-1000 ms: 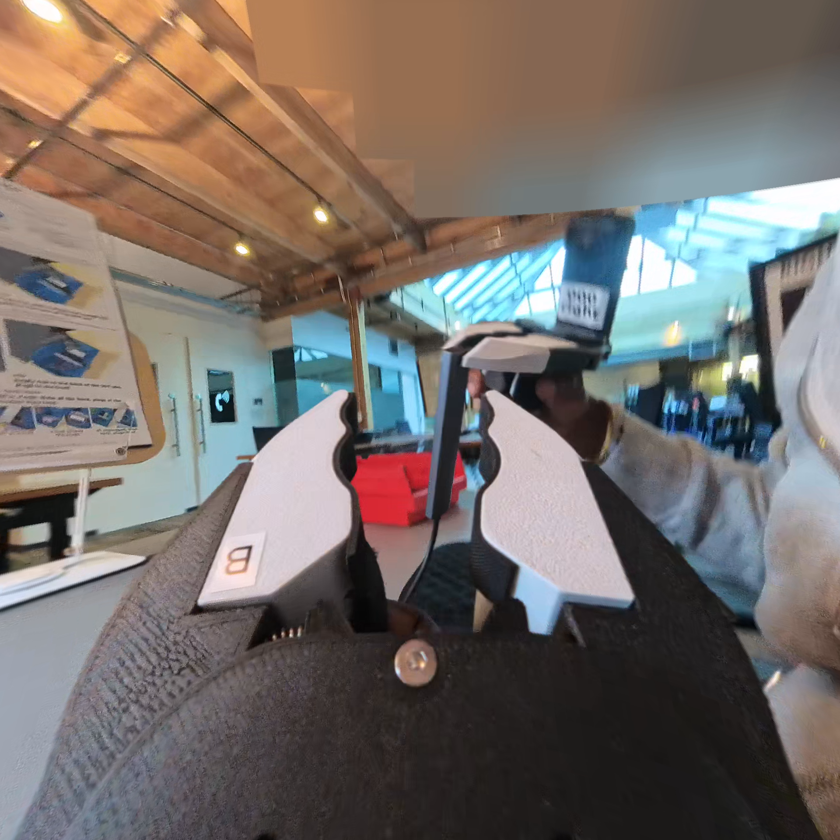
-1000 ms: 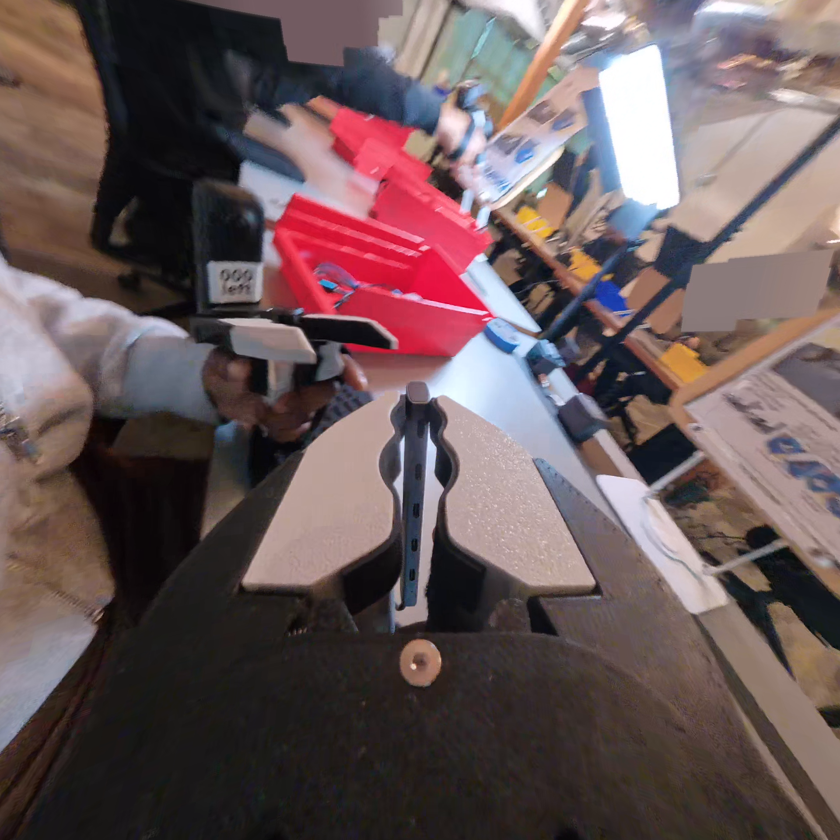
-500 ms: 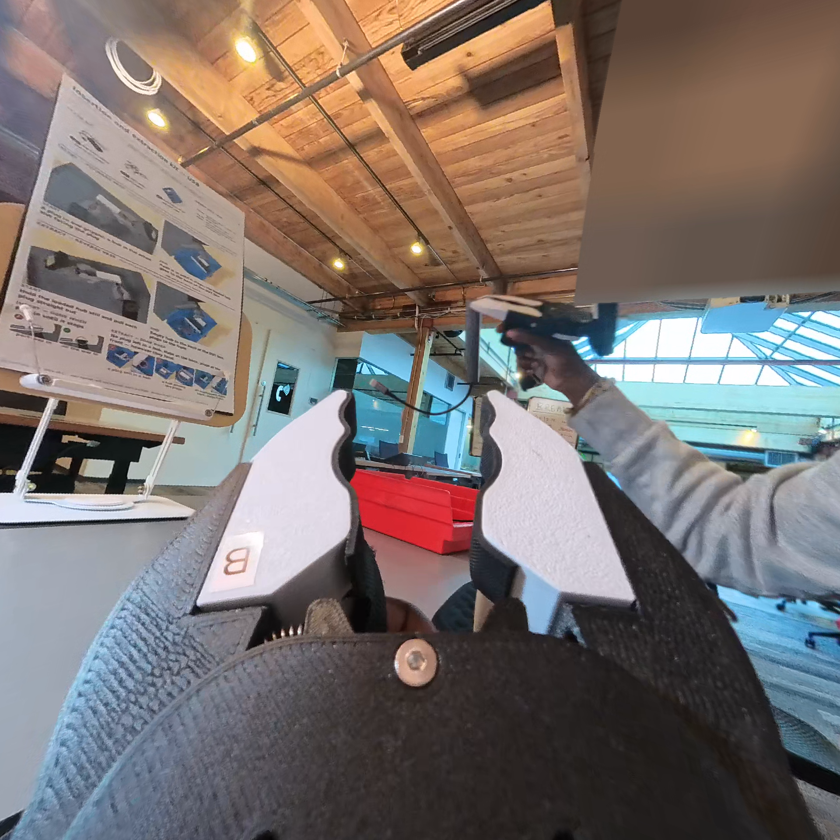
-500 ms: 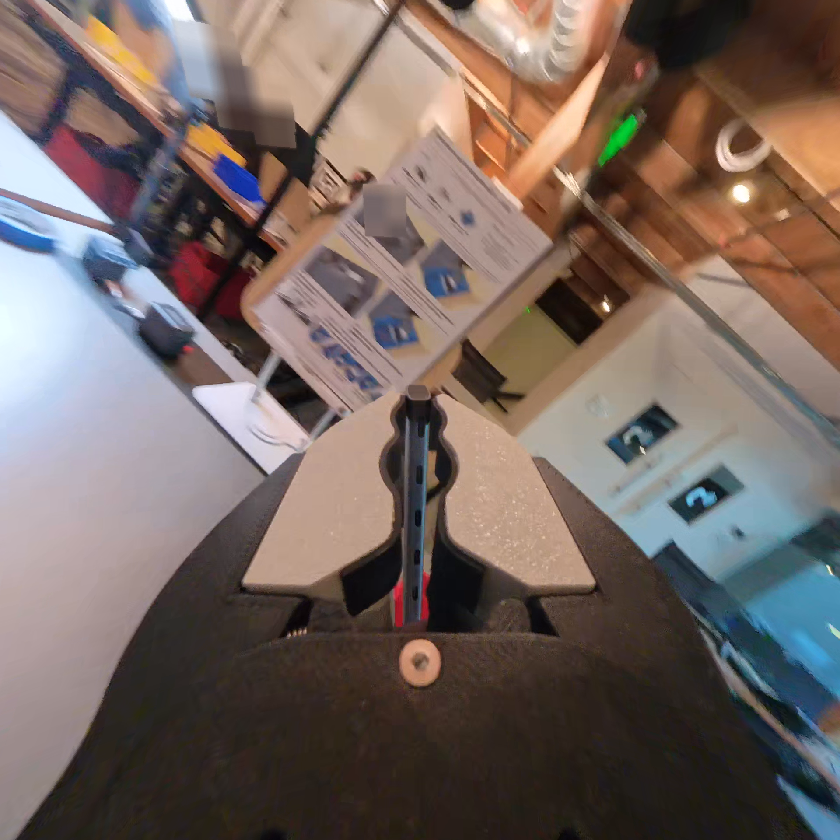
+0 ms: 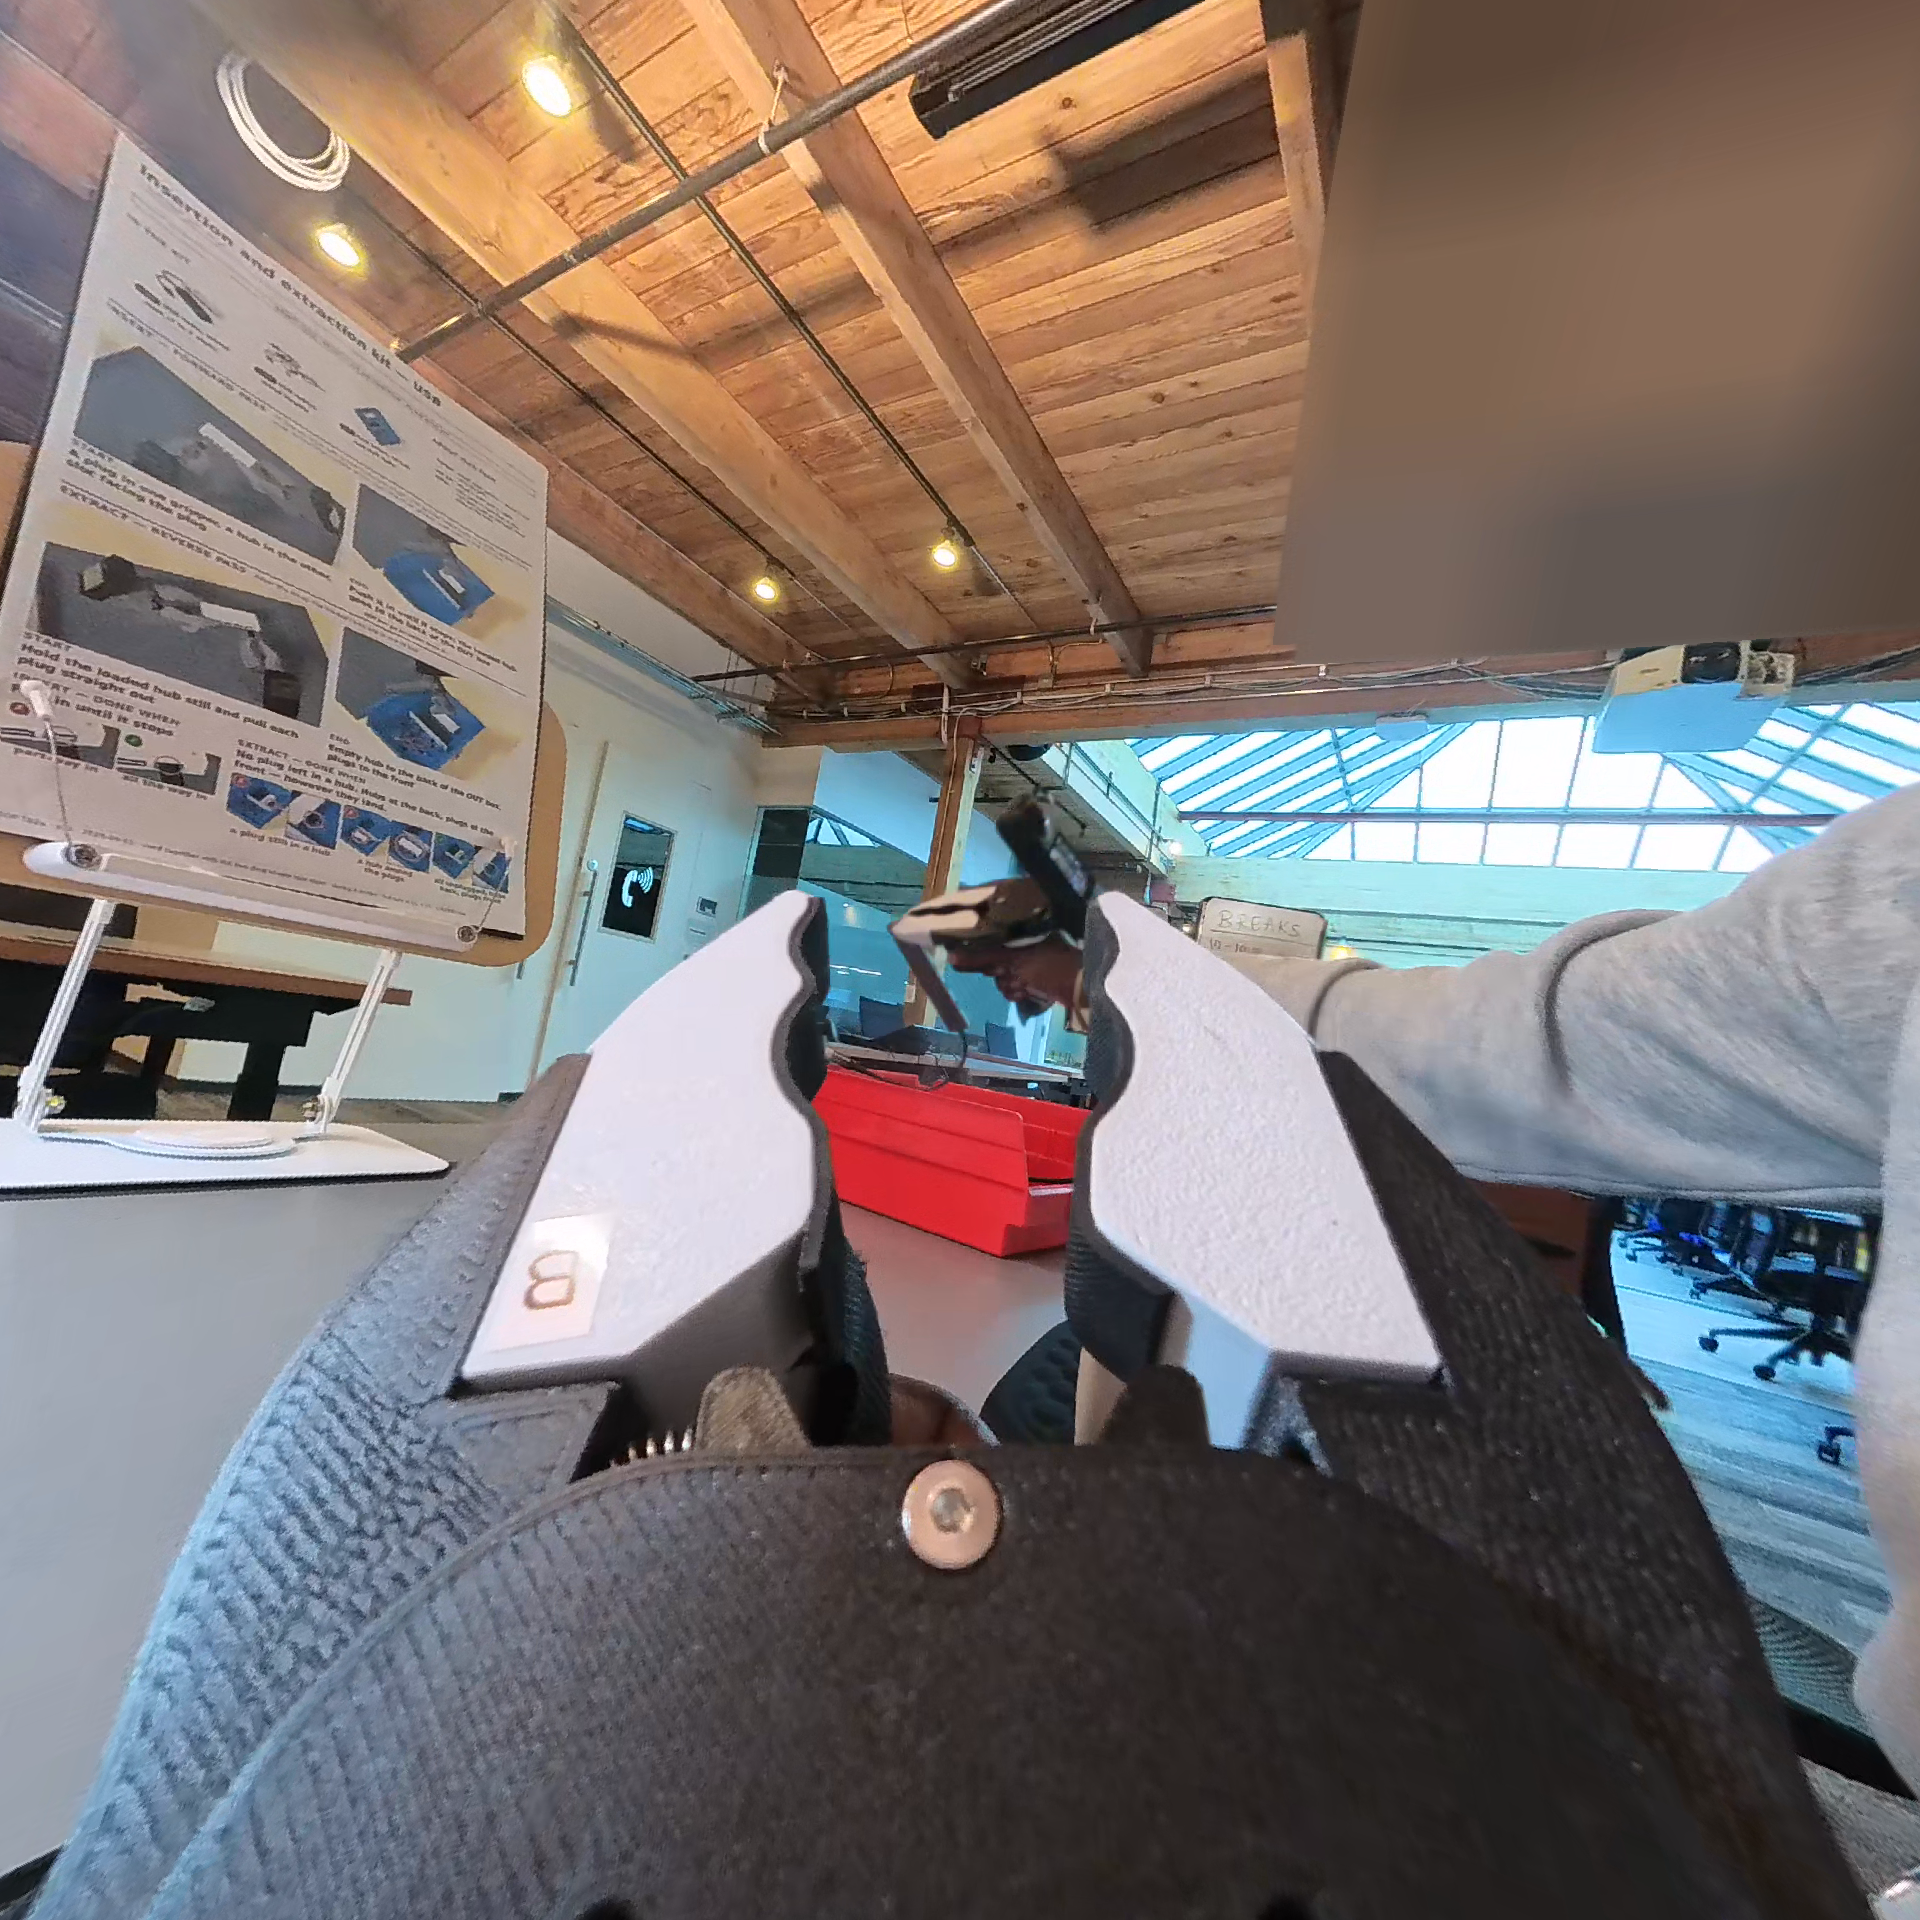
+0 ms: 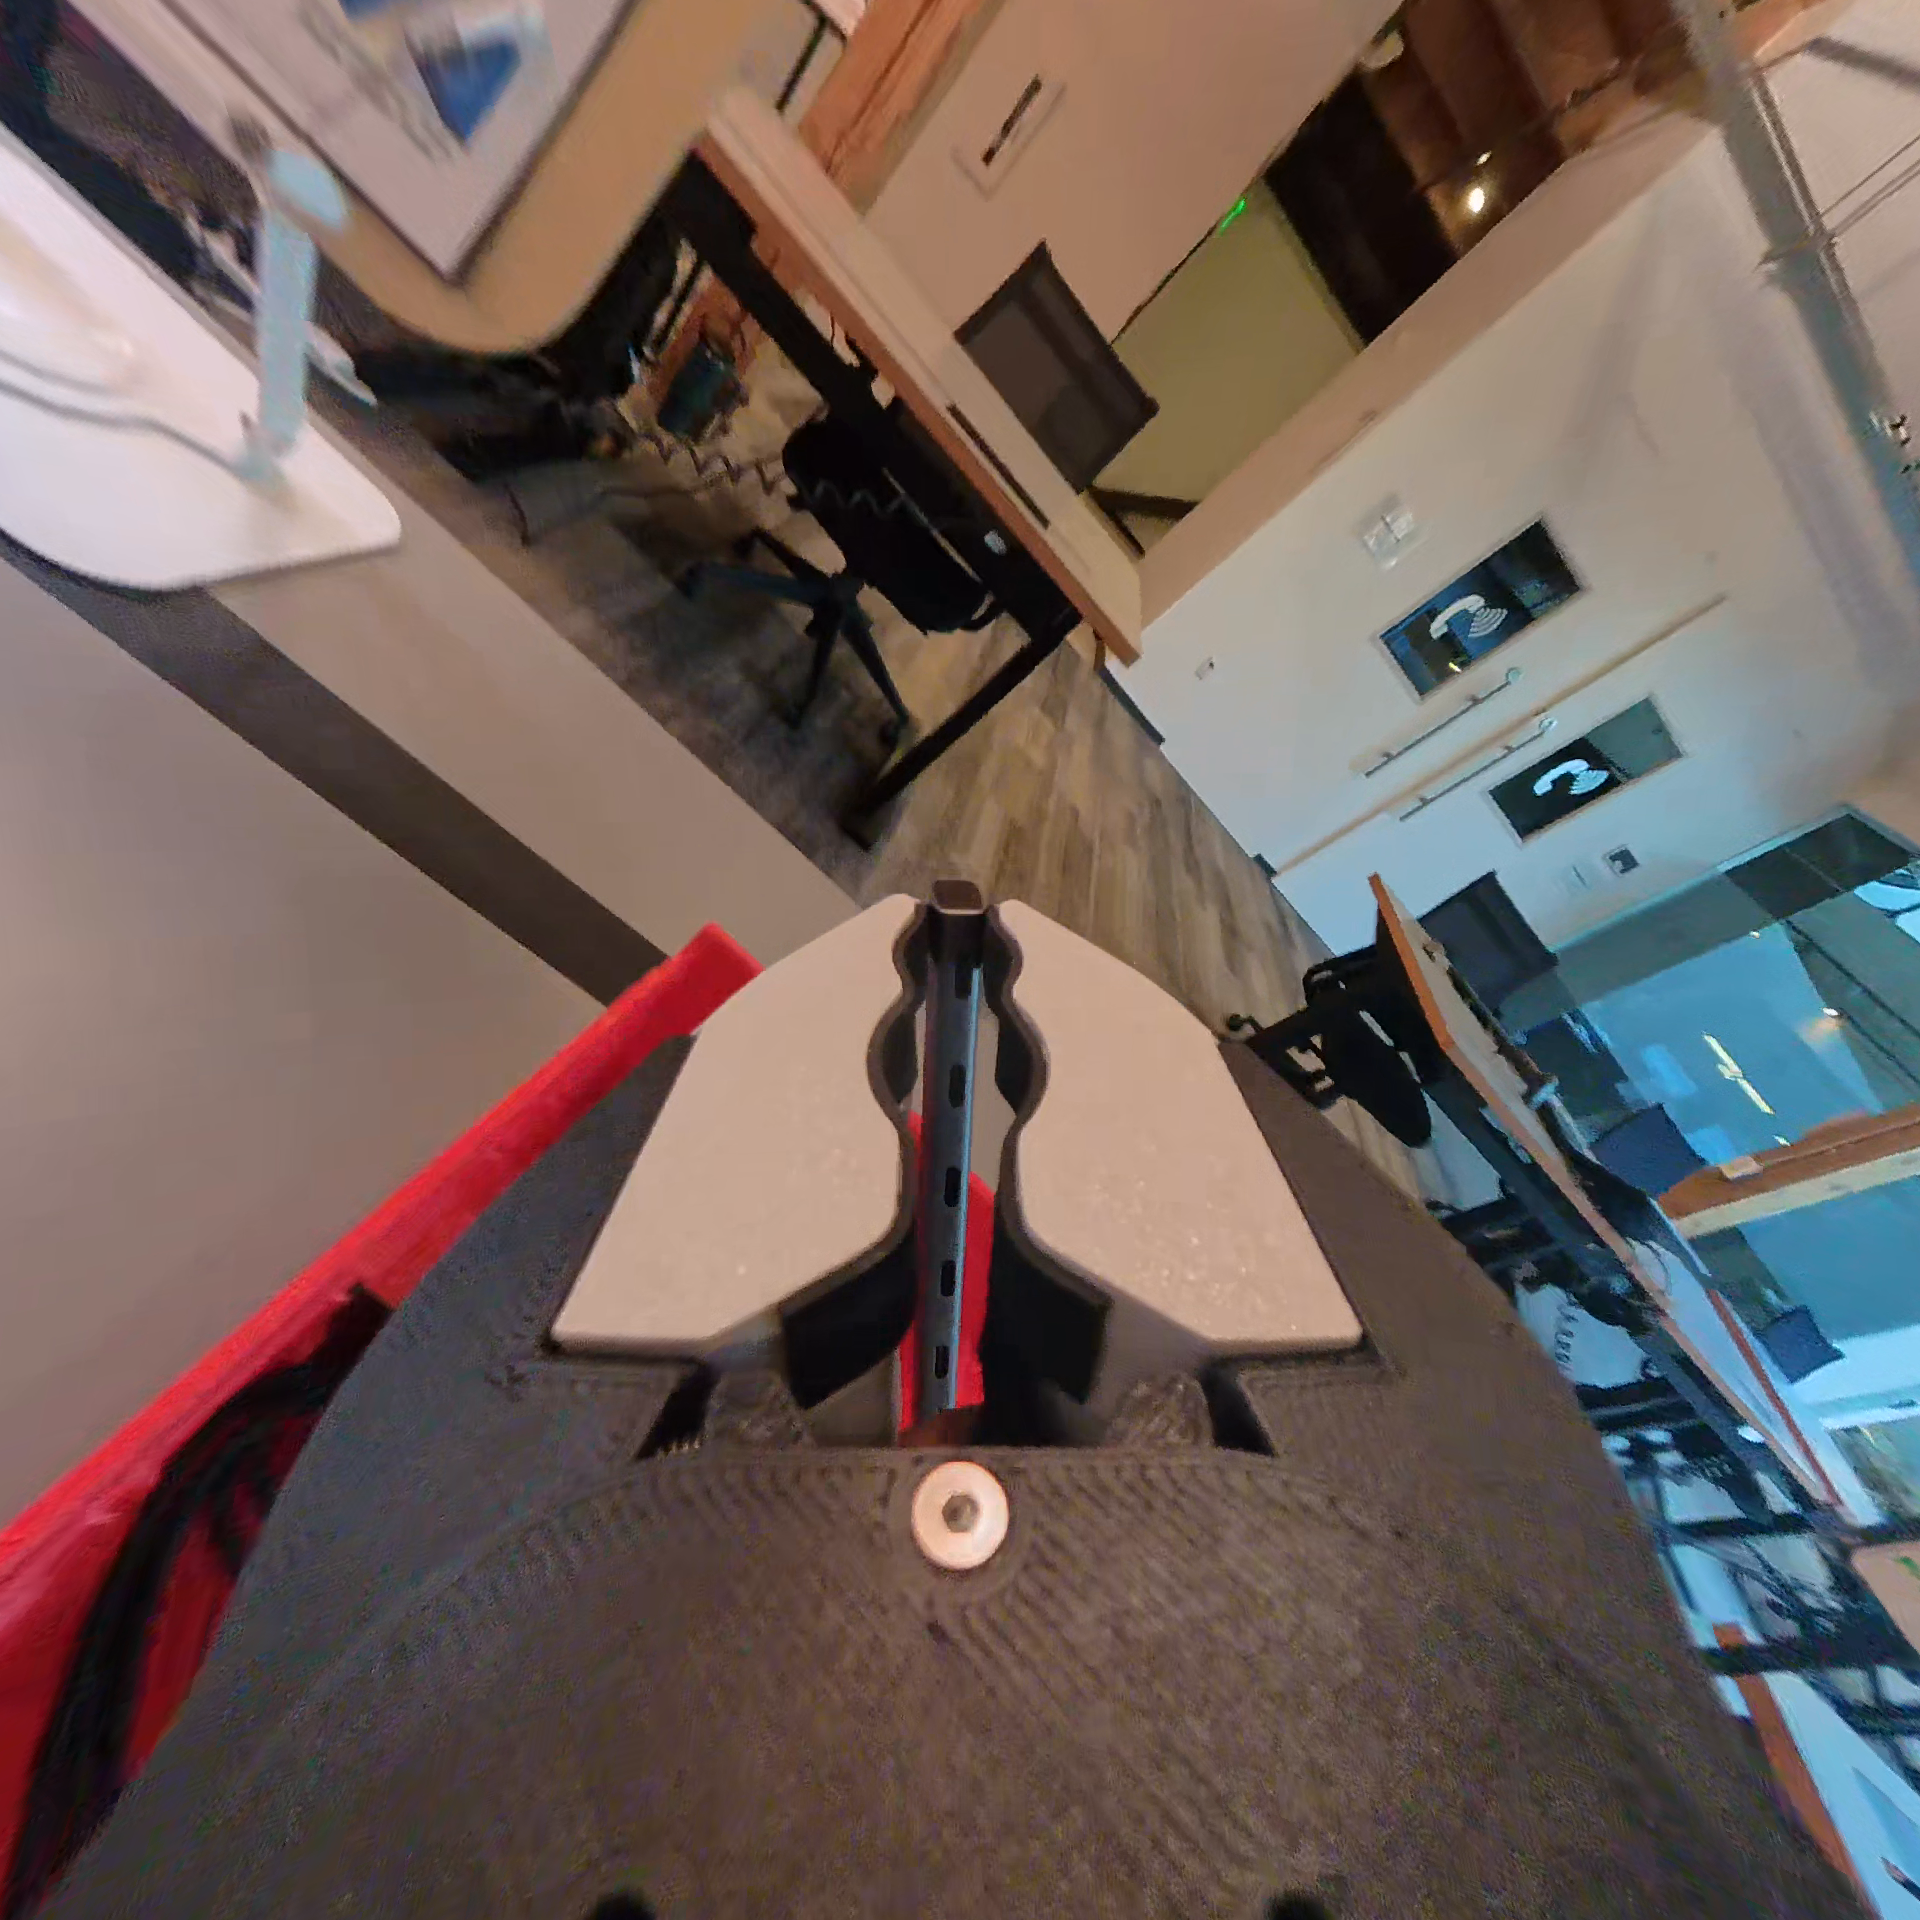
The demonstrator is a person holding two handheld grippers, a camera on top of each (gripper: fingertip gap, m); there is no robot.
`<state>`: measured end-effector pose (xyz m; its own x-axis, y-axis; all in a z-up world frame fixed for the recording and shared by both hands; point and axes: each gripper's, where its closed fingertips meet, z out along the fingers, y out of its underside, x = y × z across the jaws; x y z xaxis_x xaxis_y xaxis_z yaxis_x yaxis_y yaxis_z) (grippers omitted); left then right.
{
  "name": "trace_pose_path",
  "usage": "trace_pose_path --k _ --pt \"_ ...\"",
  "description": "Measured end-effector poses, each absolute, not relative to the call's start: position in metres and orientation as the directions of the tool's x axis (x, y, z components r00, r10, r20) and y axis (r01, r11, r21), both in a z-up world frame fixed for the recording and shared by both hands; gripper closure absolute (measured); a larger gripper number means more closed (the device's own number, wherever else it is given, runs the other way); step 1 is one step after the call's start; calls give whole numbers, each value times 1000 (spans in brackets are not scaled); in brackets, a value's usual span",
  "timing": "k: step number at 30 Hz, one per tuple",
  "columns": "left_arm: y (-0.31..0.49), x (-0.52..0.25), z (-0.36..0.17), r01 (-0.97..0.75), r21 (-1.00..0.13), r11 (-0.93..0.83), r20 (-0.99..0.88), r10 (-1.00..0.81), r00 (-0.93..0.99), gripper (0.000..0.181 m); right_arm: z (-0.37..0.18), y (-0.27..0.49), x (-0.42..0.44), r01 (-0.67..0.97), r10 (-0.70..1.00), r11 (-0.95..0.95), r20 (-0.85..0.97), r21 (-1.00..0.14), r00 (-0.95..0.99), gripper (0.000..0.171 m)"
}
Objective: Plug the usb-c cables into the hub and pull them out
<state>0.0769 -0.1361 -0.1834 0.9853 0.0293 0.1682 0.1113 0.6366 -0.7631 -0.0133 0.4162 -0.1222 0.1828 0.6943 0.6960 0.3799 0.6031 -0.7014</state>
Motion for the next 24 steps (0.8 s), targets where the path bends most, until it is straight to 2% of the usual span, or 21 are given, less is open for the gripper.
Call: trace_pose_path --k 5,8,12,14,17,20,24 --pt "-135 77 -184 109 -767 632 165 30 986 135 -170 440 -23 489 671 601 731 -633 121 161" --pt "-135 77 -184 112 -769 629 168 30 985 136 -188 446 -22 499 727 539 674 -678 130 161" --pt "-134 77 -185 115 -772 626 169 27 985 136 -225 452 -16 582 866 326 482 -745 132 155" --pt "-134 78 -185 109 -774 624 163 29 986 136 -243 448 -11 632 944 153 301 -759 133 136" --pt "-133 79 -185 102 -777 621 154 31 988 136 -230 449 -10 530 970 -17 114 -848 214 131" --pt "-133 79 -185 100 -777 621 153 31 988 136 -199 451 -7 360 961 -88 15 -929 275 128" --pt "-133 79 -185 100 -779 619 152 32 988 136 -187 453 2 338 945 -74 43 -938 324 130"
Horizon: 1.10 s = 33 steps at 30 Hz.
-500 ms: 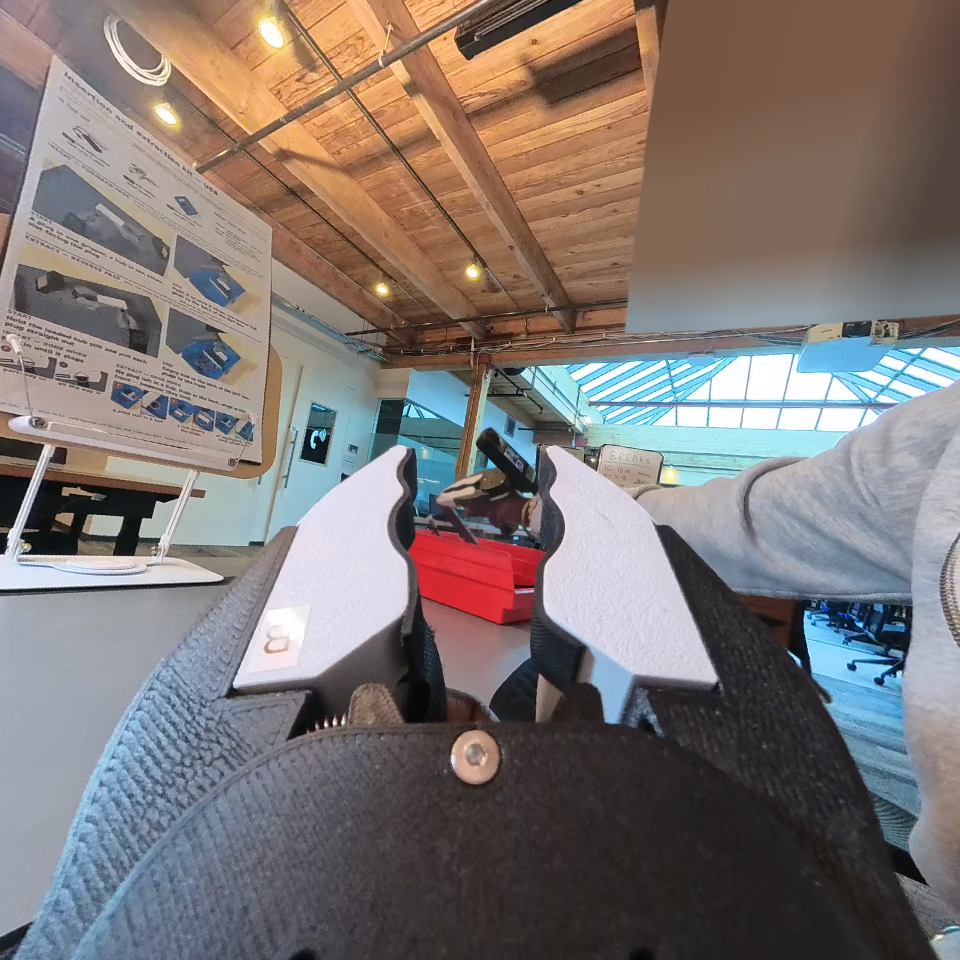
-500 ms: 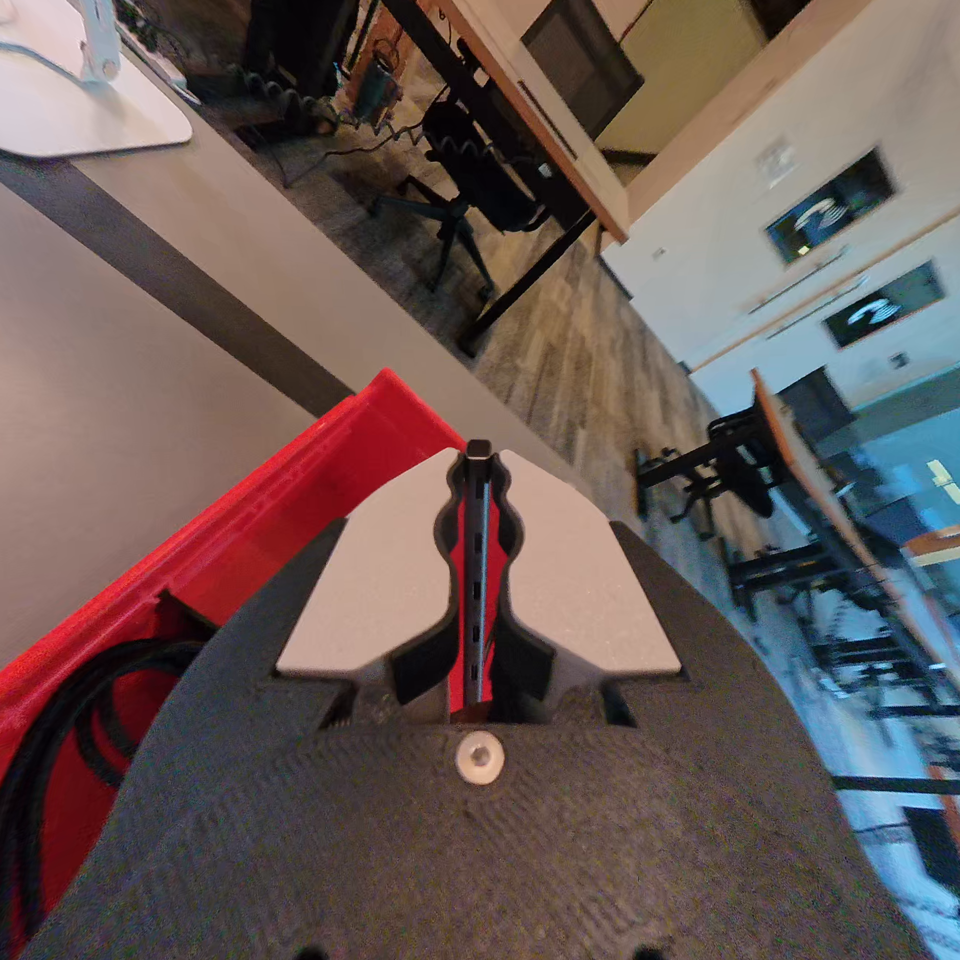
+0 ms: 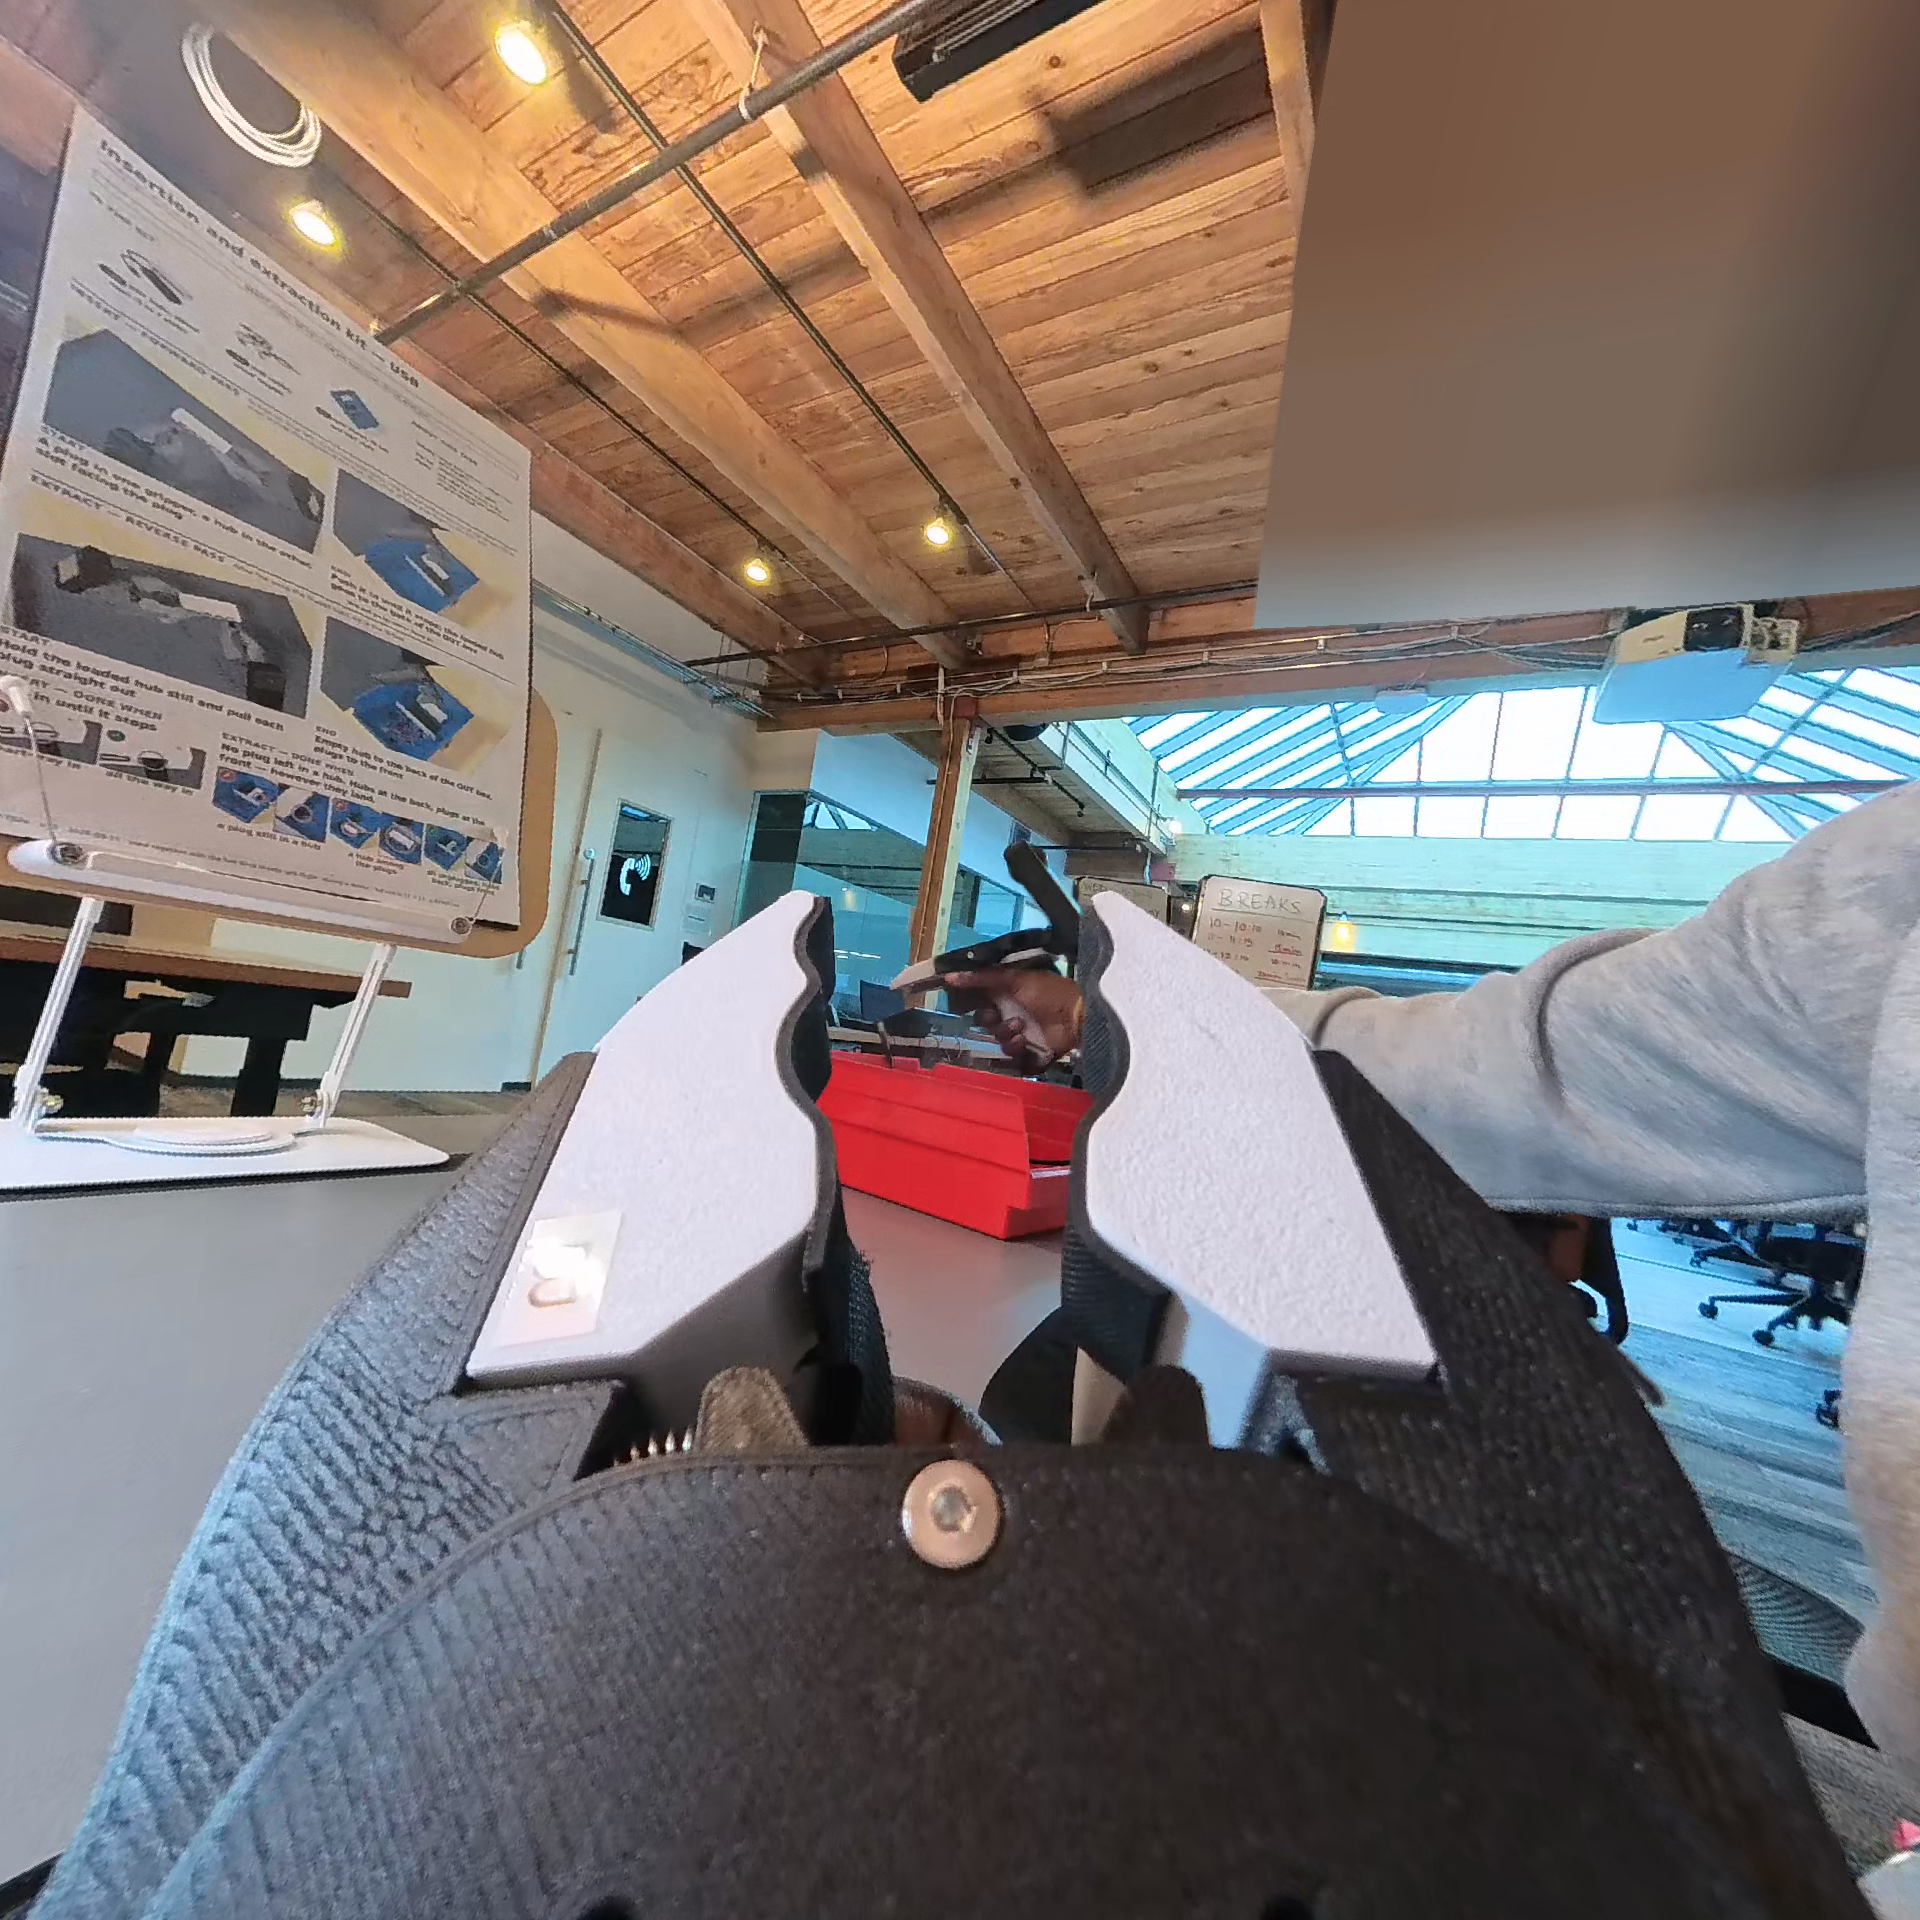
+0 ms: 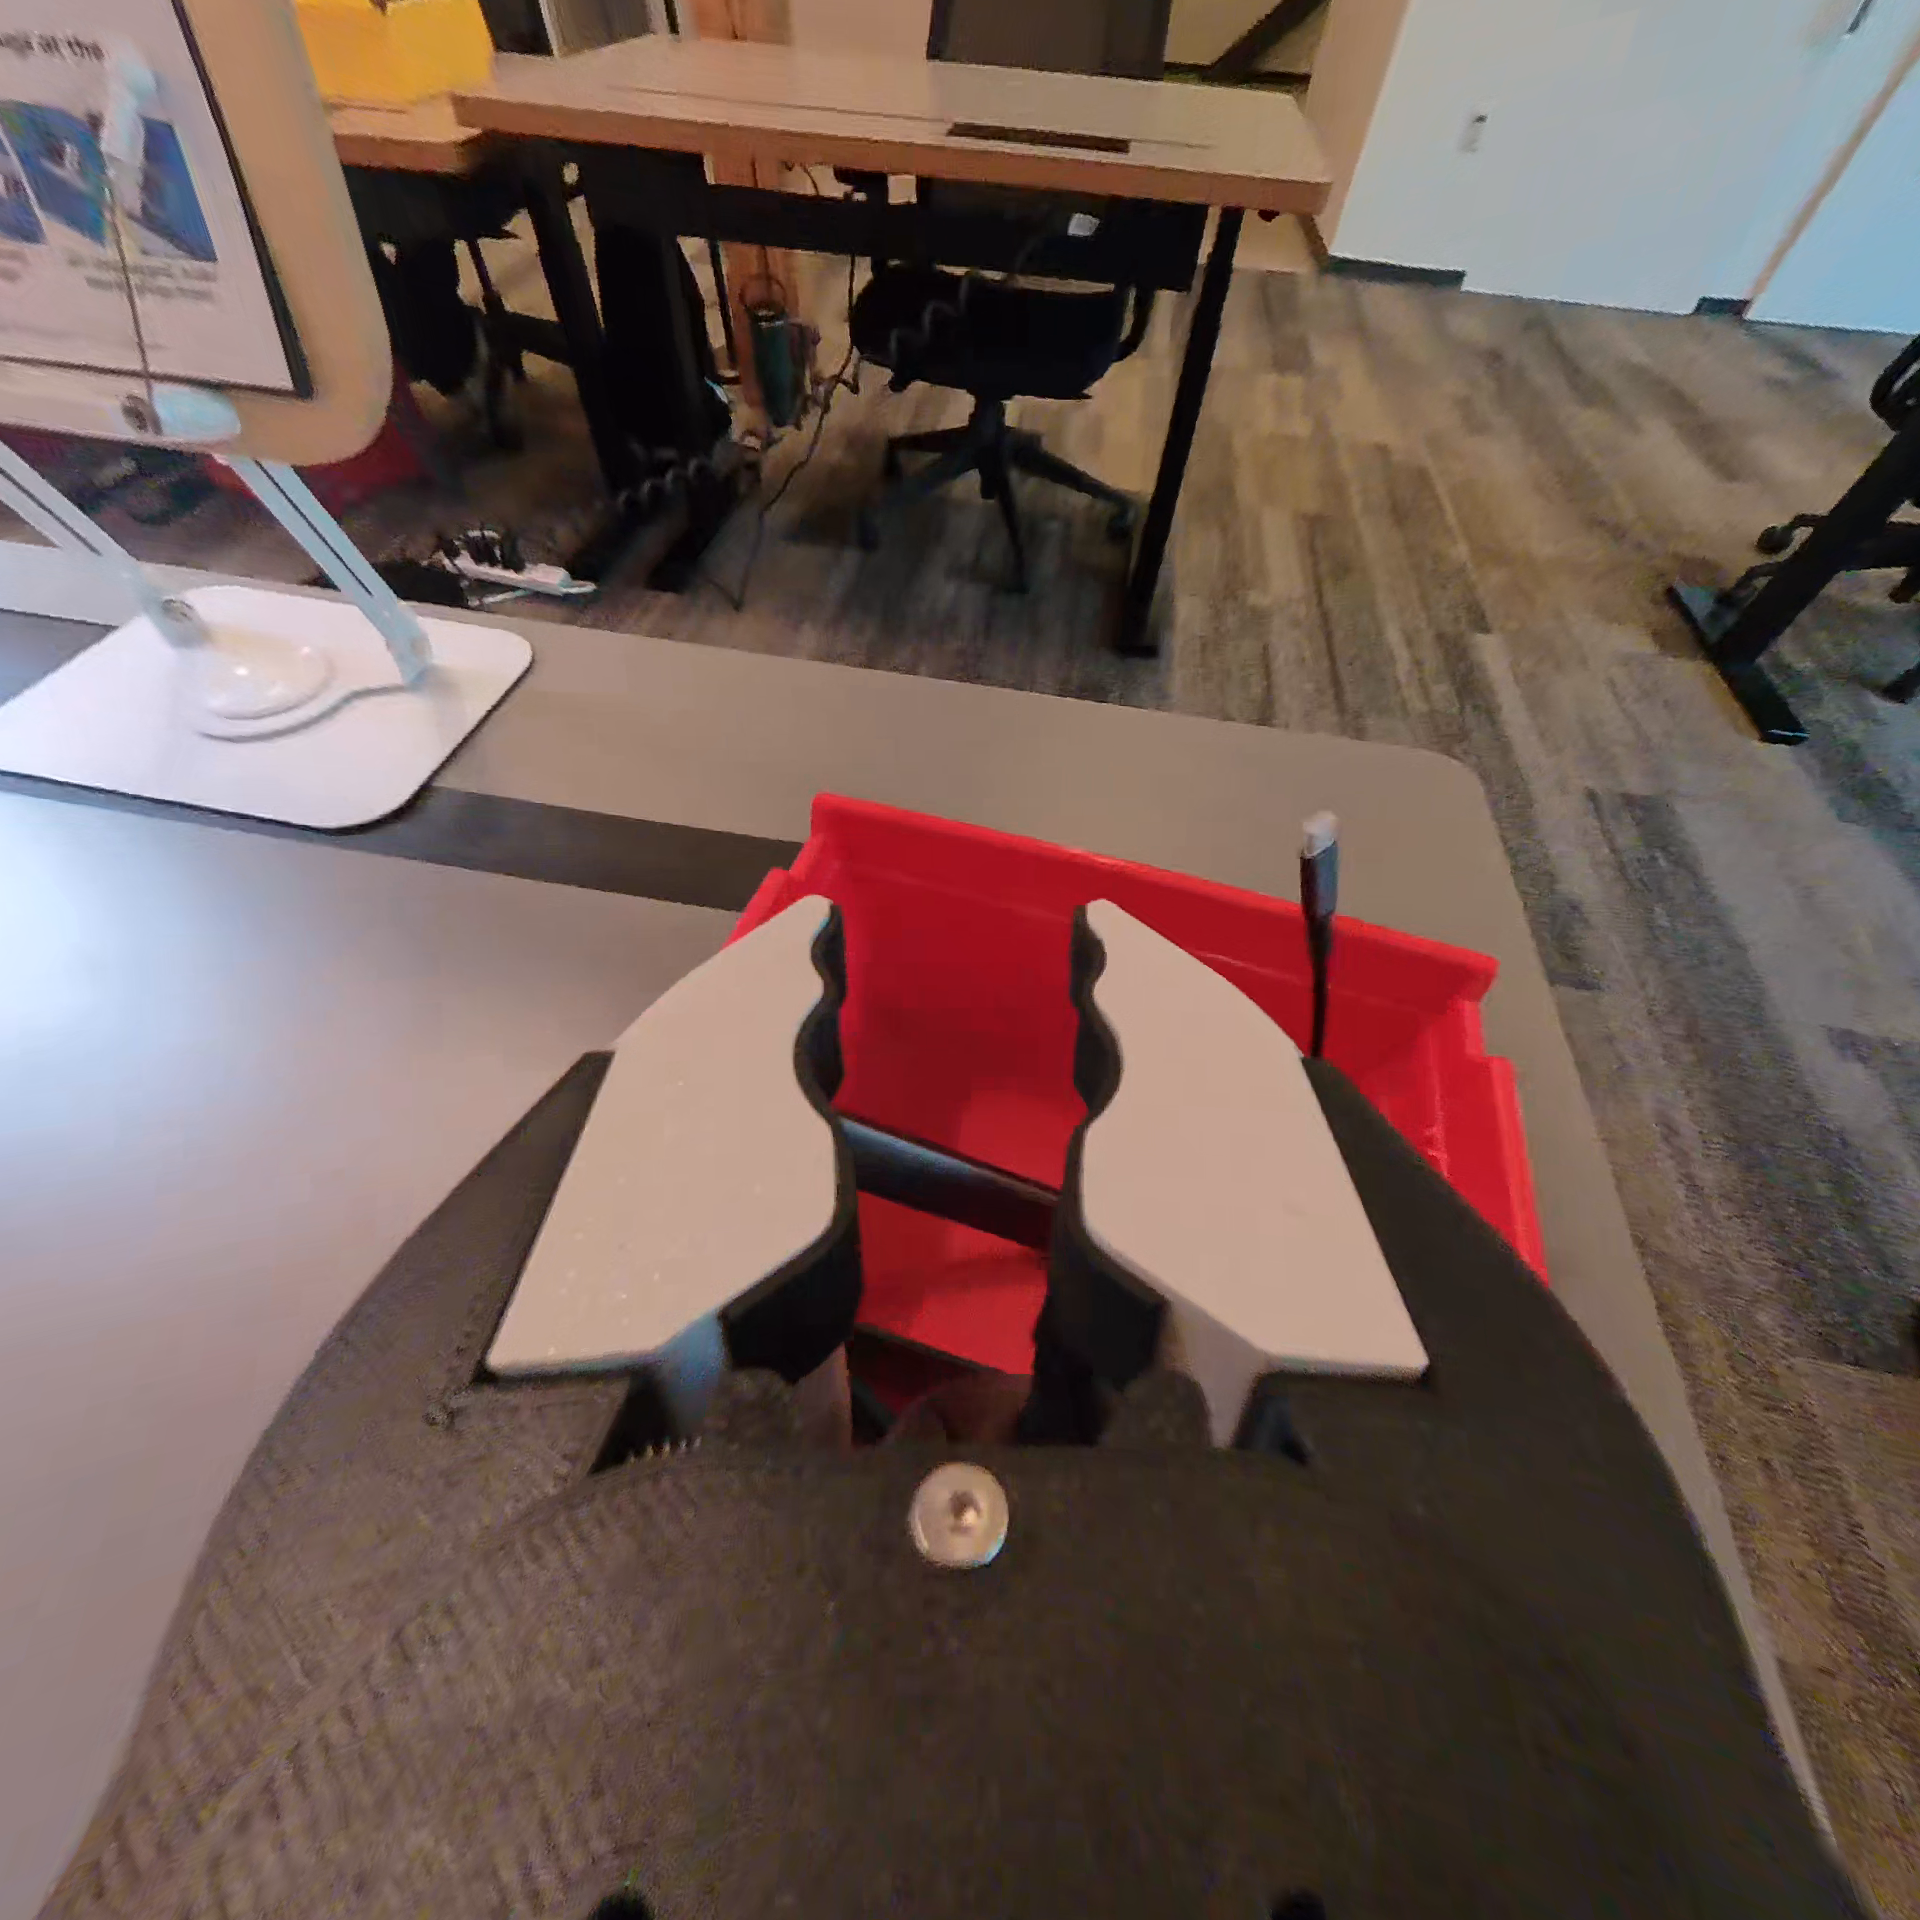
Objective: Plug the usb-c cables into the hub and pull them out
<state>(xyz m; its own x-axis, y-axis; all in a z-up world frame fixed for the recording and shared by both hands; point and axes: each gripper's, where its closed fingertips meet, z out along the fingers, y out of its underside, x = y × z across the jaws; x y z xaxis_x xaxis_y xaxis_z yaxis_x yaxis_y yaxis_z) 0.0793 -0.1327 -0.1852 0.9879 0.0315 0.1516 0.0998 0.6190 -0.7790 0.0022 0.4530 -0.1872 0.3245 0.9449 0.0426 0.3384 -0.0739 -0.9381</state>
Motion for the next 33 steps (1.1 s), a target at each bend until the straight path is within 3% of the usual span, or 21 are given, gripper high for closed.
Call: trace_pose_path --k 5,8,12,15,18,21,24,27,29,33 --pt "-132 80 -186 89 -785 614 141 38 989 136 -186 437 6 330 943 -87 29 -940 332 135" --pt "-131 80 -185 87 -785 613 140 39 989 136 -166 391 11 152 933 -287 -239 -946 269 131" --pt "-131 81 -185 86 -786 612 138 39 990 136 -117 272 46 -134 836 -546 -526 -827 -158 94" --pt "-131 81 -185 81 -786 612 134 42 990 136 -116 191 77 -206 822 -546 -474 -812 -316 56" --pt "-130 84 -184 66 -797 600 115 43 992 129 -135 125 98 -262 890 -401 -306 -878 -337 26" --pt "-131 92 -173 90 -819 566 119 15 993 110 -160 80 107 -317 942 -244 -145 -916 -304 25" --pt "-149 87 -144 96 -850 517 133 34 991 107 -181 70 114 -389 965 -182 -87 -903 -247 26" --pt "-183 45 -130 16 -953 301 99 261 960 107 -194 71 114 -404 970 -185 -100 -896 -223 28" --pt "-218 -2 -137 9 -998 65 38 459 888 107 -190 69 117 -427 974 -150 -59 -892 -219 31" --pt "-301 -104 -171 240 -953 -187 11 767 642 106 -191 69 116 -431 980 -118 -36 -895 -194 33"
